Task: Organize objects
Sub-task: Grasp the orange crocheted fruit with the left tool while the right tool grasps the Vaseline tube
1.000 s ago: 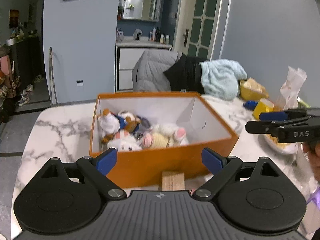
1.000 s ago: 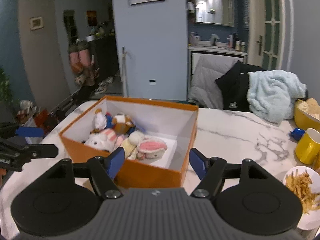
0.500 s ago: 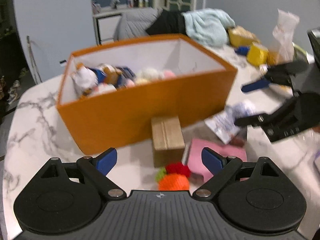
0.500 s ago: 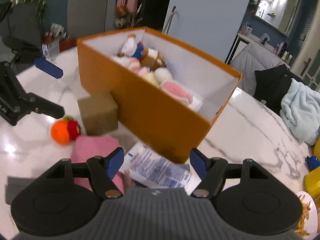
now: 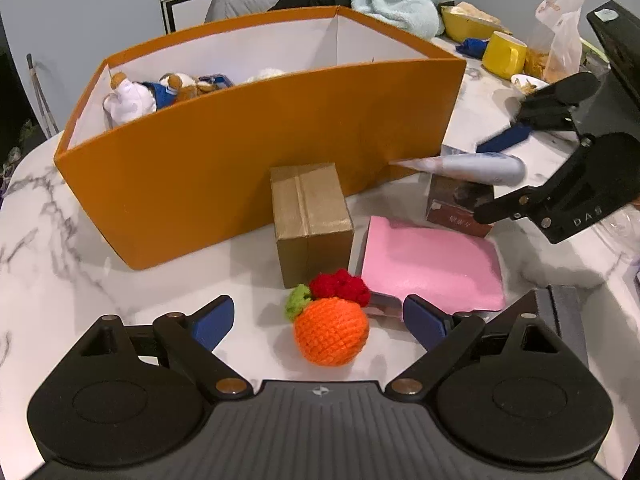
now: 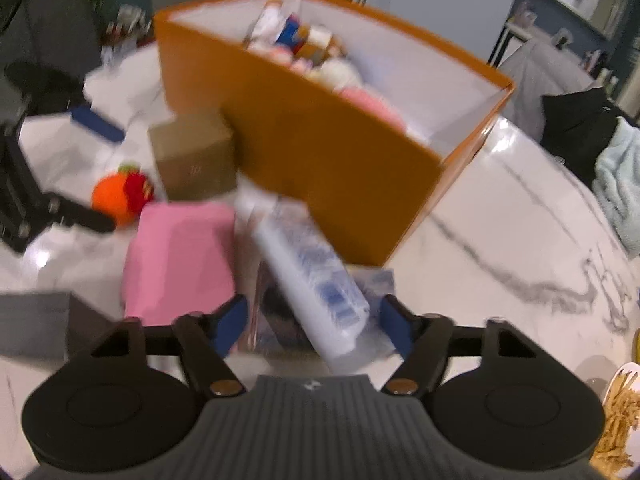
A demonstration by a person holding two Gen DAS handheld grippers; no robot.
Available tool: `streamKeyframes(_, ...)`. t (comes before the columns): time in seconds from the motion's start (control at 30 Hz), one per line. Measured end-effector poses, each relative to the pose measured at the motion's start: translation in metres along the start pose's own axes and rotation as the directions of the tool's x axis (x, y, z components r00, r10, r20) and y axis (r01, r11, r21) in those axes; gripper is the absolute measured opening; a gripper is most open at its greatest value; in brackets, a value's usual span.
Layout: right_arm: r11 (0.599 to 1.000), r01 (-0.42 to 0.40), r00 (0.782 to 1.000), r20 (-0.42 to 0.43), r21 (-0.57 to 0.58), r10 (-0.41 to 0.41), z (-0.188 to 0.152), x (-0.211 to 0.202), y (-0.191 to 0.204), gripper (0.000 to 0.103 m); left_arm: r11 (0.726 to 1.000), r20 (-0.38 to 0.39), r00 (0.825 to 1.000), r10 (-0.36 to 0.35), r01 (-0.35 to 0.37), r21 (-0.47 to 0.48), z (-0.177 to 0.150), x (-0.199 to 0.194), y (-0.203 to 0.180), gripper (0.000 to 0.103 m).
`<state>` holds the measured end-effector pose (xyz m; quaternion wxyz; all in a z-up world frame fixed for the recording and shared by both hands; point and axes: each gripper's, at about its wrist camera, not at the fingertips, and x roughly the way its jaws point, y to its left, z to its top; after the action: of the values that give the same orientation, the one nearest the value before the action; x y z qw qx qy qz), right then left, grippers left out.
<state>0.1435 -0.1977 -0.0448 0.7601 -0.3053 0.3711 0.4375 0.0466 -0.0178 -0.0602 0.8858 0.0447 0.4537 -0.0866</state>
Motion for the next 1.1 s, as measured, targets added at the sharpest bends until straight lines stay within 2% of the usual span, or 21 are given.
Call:
streamKeyframes(0.03,1.000,-0.014,1.000,-0.013,-0.007,0.014,0.000,0.001,0.002,0.053,1.000,-0.004,1.000,0.001,-0.001,-0.002,0.000,0.001,0.000,0.103)
streamKeyframes(0.1,0.999,-0.042,0.999,-0.034,0.003,0.042,0.002,0.000,0.005,0.046,1.000,-0.012,1.000,0.002,-0.002,-0.002,0.001,0.003,0.000,0.103)
streamKeyframes(0.33,0.999,-0.028,0.999,-0.029,0.016,0.028,0.006,0.000,0.015,0.048,1.000,-0.035,0.999,0.011,-0.010,0.015,0.002,0.012,0.001,0.103)
streamKeyframes(0.53,0.997,-0.047,0.999,-0.015,0.066,0.049,0.009,0.005,0.012,0.054,1.000,-0.051,0.999,0.000,0.001,0.027,0.001,0.019,0.002,0.103)
streamKeyframes(0.57,0.996,-0.050,0.999,-0.016,0.073,0.051,0.010,0.006,0.011,0.054,1.000,-0.056,0.998,-0.001,0.003,0.026,0.001,0.020,0.002,0.101)
streamKeyframes(0.6,0.995,-0.052,0.998,-0.017,0.084,0.054,0.011,0.006,0.010,0.053,1.000,-0.062,0.998,-0.002,0.003,0.023,0.001,0.021,0.003,0.093)
streamKeyframes(0.73,0.992,-0.068,0.997,-0.021,0.105,0.071,0.012,0.005,0.008,0.051,1.000,-0.068,0.998,0.002,-0.001,0.017,0.001,0.023,0.005,0.073)
streamKeyframes(0.8,0.993,-0.067,0.997,-0.022,0.097,0.070,0.013,0.006,0.009,0.050,1.000,-0.066,0.998,-0.003,0.004,0.017,0.003,0.021,0.005,0.057)
streamKeyframes(1.1,0.991,-0.090,0.996,-0.015,0.099,0.092,0.016,-0.006,0.008,0.049,0.999,-0.044,0.999,-0.017,0.018,0.037,0.005,0.009,-0.002,0.054)
